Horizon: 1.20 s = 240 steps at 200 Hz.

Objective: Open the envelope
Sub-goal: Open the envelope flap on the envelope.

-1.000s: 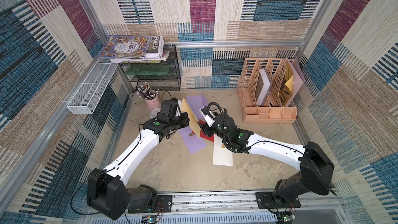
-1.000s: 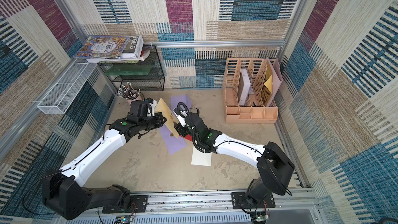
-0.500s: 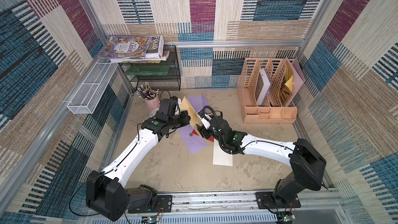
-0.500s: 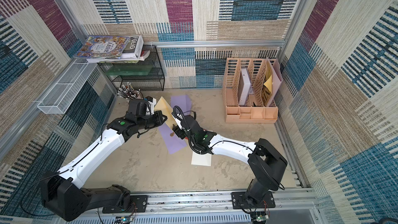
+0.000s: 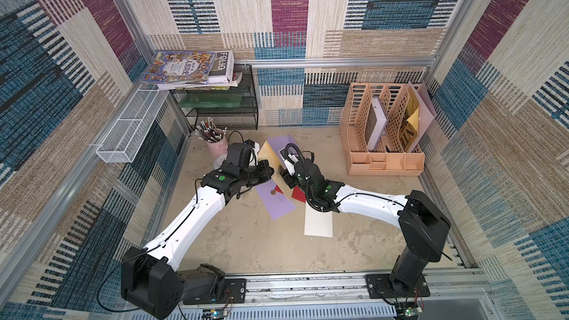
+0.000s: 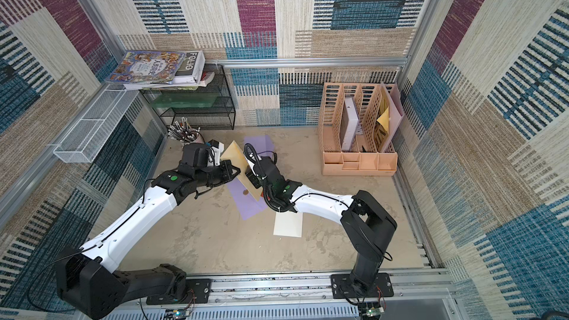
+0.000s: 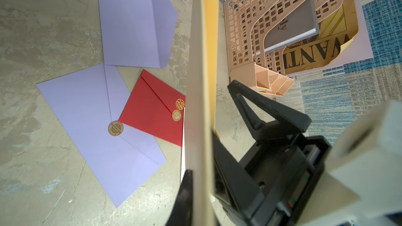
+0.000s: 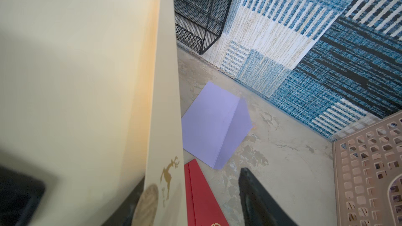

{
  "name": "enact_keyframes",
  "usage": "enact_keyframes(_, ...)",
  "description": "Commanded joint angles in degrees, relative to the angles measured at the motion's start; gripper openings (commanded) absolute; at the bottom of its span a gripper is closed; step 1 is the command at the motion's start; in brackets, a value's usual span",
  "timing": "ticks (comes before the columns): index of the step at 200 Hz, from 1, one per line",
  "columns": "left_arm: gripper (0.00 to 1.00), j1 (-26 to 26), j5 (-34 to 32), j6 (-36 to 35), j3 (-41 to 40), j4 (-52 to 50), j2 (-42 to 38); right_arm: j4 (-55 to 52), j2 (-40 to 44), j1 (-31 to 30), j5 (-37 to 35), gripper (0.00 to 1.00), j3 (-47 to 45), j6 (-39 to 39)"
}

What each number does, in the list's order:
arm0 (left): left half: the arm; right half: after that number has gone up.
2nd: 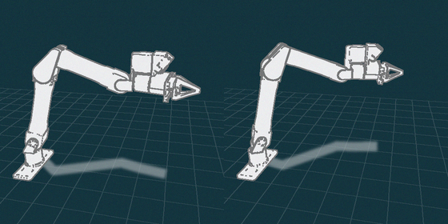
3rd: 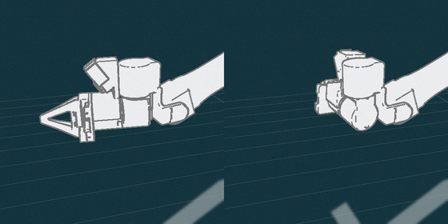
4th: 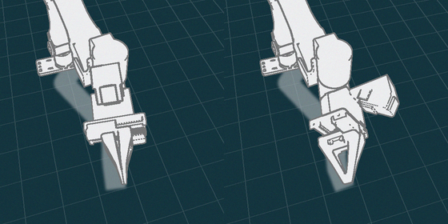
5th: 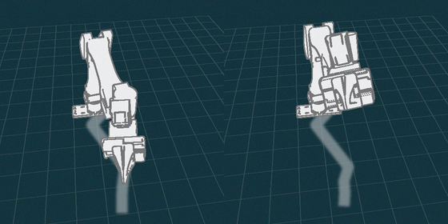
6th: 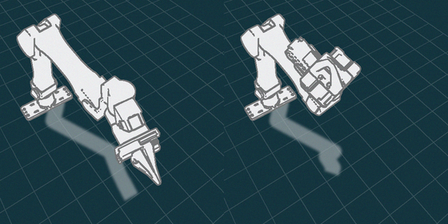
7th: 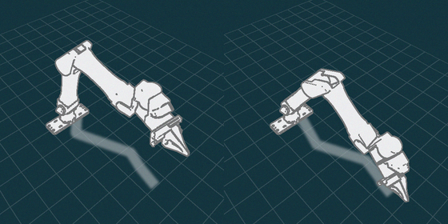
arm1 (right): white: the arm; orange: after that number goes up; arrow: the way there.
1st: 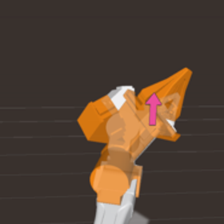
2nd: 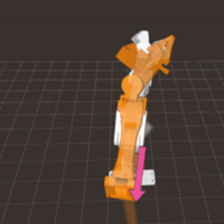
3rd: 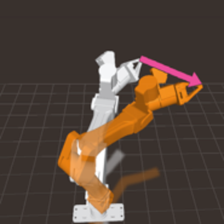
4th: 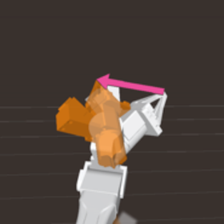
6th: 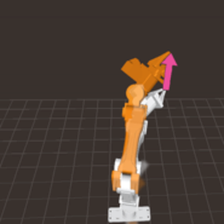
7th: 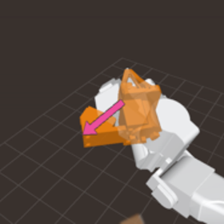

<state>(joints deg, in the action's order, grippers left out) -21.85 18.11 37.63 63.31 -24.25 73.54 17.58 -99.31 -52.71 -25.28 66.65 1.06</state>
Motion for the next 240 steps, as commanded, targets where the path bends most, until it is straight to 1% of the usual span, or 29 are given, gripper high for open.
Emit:
enact_keyframes(1,0.00,0.1,1.4,0.3,-0.4,1.0,-0.3,1.2,0.3,0.7,1.1,0.43,0.4,0.1)
enact_keyframes(29,0.00,0.1,1.5,0.1,-0.7,1.1,-0.4,0.3,0.9,1.2,3.0,0.18,0.6,-0.1)
enact_keyframes(55,0.00,0.1,1.4,-0.4,-0.9,1.0,-0.5,-0.3,1.7,1.9,5.8,0.00,0.1,-1.0)
enact_keyframes(114,0.00,0.5,-1.6,-2.5,-0.9,-0.3,-1.0,-1.1,6.1,4.4,15.3,0.00,-3.1,-4.6)
enact_keyframes(144,0.00,1.2,-2.7,-3.3,-0.7,-0.7,-0.2,-1.3,9.4,5.4,22.0,0.00,-5.0,-6.8)
enact_keyframes(169,0.14,2.0,-3.1,-3.7,-1.0,-0.3,0.4,-1.6,12.3,6.1,26.4,0.00,-6.6,-8.8)
enact_keyframes(183,0.19,2.3,-2.6,-3.7,-1.1,0.5,0.9,-2.1,13.3,6.2,28.5,0.00,-6.8,-9.4)
enact_keyframes(199,0.31,2.5,-2.4,-3.6,-0.7,0.6,1.7,-2.3,14.0,6.4,31.8,0.00,-7.1,-10.7)
enact_keyframes(221,0.51,2.8,-3.2,-3.8,-0.1,0.4,2.5,-2.0,14.8,6.5,36.3,0.00,-7.5,-13.2)
enact_keyframes(240,0.58,3.0,-3.3,-4.0,0.1,0.7,3.0,-0.8,15.5,6.7,40.2,0.00,-8.3,-15.5)
